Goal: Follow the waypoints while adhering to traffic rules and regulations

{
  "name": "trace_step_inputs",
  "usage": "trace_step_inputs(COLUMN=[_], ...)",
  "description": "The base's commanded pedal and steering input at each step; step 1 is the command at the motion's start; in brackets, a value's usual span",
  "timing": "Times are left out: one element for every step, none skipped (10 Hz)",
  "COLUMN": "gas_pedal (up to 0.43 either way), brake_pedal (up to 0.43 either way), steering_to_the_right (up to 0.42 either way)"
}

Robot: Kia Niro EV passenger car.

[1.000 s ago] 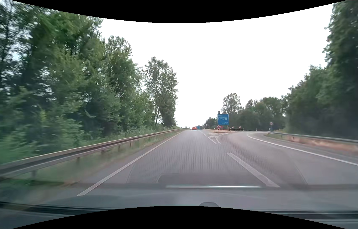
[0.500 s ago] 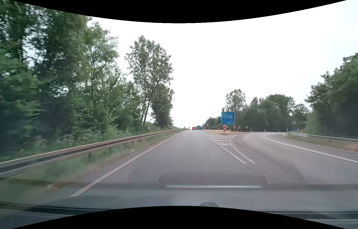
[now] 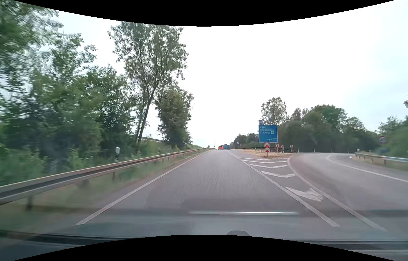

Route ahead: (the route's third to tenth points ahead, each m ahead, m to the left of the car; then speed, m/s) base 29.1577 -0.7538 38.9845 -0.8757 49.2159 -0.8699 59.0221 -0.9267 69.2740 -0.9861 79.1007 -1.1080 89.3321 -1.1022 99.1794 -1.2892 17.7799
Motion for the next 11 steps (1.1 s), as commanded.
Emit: trace_step_inputs(gas_pedal=[0.008,0.02,0.028,0.039,0.039,0.047,0.047,0.059,0.059,0.067,0.067], brake_pedal=[0.0,0.0,0.0,0.0,0.0,0.0,0.0,0.0,0.0,0.0,0.0], steering_to_the_right=[-0.002,-0.003,-0.002,-0.002,-0.002,-0.002,-0.002,-0.003,-0.003,-0.003,-0.003])
